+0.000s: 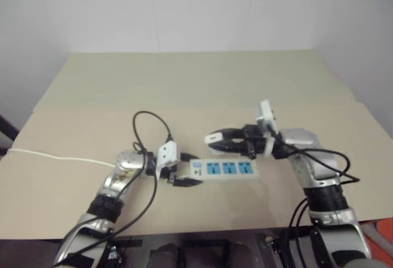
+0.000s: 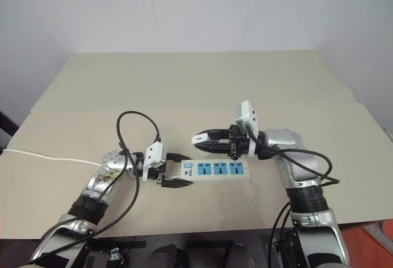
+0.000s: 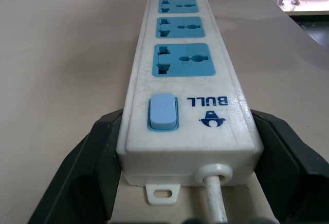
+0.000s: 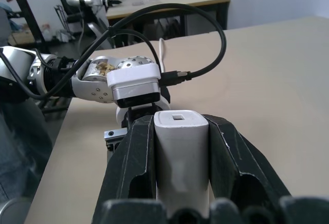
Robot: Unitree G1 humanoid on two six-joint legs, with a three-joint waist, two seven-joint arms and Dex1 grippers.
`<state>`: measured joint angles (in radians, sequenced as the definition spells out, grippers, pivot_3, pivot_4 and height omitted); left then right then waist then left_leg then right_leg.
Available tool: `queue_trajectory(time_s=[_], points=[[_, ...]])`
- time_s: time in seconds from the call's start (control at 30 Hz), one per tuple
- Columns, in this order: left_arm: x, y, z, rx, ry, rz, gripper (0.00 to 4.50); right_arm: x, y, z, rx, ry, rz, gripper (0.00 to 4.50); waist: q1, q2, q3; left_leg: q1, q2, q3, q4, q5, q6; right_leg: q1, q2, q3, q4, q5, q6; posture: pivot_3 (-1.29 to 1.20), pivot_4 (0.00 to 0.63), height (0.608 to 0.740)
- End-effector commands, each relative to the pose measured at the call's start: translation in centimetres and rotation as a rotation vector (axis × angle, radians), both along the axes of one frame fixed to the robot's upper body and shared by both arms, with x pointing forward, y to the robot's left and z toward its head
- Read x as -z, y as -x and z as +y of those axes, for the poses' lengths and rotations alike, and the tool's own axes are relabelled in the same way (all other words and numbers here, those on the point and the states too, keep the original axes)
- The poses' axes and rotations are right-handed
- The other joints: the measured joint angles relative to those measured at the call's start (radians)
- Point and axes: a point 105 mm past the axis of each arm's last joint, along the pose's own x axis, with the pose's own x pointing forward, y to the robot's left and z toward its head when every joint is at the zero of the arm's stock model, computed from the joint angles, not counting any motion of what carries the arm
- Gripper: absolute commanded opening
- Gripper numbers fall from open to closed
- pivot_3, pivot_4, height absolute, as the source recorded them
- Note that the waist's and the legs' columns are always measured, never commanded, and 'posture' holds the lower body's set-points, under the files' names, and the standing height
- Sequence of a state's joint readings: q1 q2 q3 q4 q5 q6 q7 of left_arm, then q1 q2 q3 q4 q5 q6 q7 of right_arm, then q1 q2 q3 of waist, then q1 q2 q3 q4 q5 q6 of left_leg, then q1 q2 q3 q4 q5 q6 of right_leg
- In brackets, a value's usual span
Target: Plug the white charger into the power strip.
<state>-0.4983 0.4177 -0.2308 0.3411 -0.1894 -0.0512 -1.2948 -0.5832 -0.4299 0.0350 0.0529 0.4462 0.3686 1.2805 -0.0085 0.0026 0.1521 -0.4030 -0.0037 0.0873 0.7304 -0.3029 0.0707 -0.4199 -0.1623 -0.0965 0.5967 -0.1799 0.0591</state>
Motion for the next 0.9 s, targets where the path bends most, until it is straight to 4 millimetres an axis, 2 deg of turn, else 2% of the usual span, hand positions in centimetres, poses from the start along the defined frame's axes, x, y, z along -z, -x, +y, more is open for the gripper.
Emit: queue_trajectory(time_s=[0.03,0.27,0.47,0.9], points=[[1.2,0.7,0.4,0.006,-0.051,0.035,3.26,0.3,-0.2,0.7,-0.015,-0.028,-0.056,1.15,-0.004,0.000,0.000,0.000,0.000,0.000,0.000,0.000,0.000,0.000,0.000,0.000,0.000,0.000,0.000,0.00,0.150,0.740],[1.1,1.0,1.0,-0.009,-0.058,0.037,3.26,2.4,-0.8,1.6,-0.010,-0.037,-0.064,1.15,-0.006,0.000,0.000,0.001,0.000,0.000,0.000,0.000,0.000,0.000,0.001,0.000,0.000,0.000,0.000,0.00,0.150,0.740],[1.1,1.2,1.5,-0.027,-0.065,0.040,3.26,3.8,-0.4,2.2,-0.037,-0.026,-0.036,1.15,-0.009,0.000,0.000,0.002,0.001,0.001,-0.001,0.000,0.000,0.000,0.001,0.001,0.000,0.000,0.000,0.00,0.150,0.740],[1.0,1.5,1.7,-0.049,-0.064,0.045,3.26,6.8,-0.2,2.1,-0.025,0.025,-0.009,1.15,-0.012,0.000,0.000,0.005,0.001,0.001,-0.001,0.000,-0.001,0.002,0.002,0.002,0.001,0.000,-0.001,0.00,0.150,0.740]])
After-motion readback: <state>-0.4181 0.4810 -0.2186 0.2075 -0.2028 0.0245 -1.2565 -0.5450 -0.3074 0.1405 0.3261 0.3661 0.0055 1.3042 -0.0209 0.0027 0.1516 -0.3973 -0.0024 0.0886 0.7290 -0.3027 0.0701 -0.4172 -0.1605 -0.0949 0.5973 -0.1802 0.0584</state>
